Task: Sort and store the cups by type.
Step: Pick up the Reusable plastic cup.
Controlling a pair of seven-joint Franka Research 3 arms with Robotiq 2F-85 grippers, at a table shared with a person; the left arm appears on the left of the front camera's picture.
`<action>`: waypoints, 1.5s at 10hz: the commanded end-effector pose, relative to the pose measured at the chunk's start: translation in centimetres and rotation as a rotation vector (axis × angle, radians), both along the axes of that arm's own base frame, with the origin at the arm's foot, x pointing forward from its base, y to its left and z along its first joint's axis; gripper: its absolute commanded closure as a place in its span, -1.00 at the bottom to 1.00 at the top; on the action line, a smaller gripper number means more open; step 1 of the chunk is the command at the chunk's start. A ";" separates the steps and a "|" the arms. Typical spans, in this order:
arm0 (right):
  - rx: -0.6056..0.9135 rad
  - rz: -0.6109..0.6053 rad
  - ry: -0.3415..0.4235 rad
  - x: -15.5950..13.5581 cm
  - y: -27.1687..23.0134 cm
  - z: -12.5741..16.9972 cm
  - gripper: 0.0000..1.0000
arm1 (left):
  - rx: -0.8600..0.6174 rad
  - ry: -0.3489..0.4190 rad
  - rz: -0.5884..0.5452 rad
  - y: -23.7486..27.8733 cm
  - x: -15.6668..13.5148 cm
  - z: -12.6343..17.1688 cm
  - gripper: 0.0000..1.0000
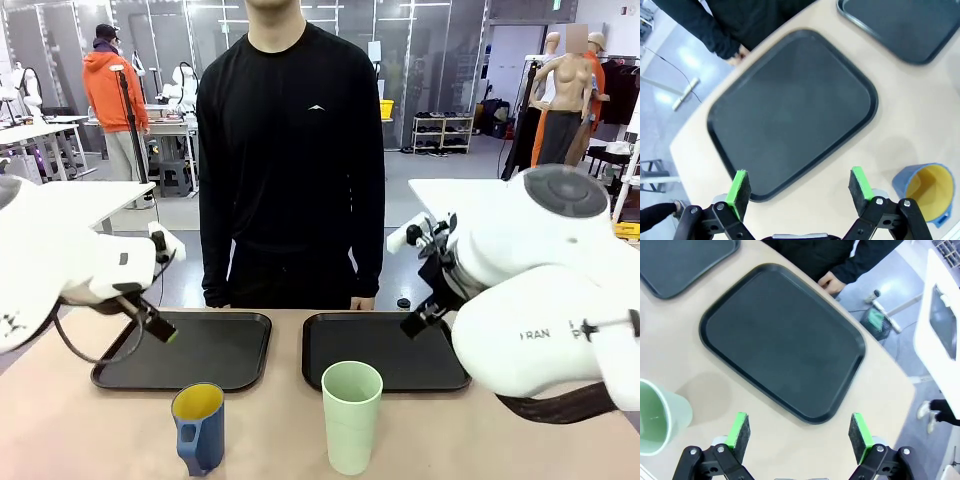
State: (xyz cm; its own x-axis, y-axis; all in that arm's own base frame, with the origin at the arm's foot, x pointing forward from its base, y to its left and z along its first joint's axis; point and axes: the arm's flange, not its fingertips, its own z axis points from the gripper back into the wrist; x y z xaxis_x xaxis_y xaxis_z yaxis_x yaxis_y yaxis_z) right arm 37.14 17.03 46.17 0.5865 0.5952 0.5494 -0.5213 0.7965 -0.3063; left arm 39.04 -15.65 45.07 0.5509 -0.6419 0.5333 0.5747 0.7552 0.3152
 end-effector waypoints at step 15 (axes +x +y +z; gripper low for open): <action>-0.045 -0.152 -0.176 -7.6 2.9 10.6 -1.00 | -0.004 -0.146 0.078 -2.3 -6.1 10.2 -1.00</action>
State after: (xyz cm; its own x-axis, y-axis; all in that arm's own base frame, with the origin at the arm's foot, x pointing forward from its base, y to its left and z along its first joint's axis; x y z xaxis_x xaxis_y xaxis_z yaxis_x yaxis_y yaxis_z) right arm 29.51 19.67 57.12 0.5636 0.5542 0.6126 -0.3545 0.8321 -0.4266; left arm 33.38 -18.18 55.46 0.4903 -0.5927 0.6390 0.4959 0.7926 0.3547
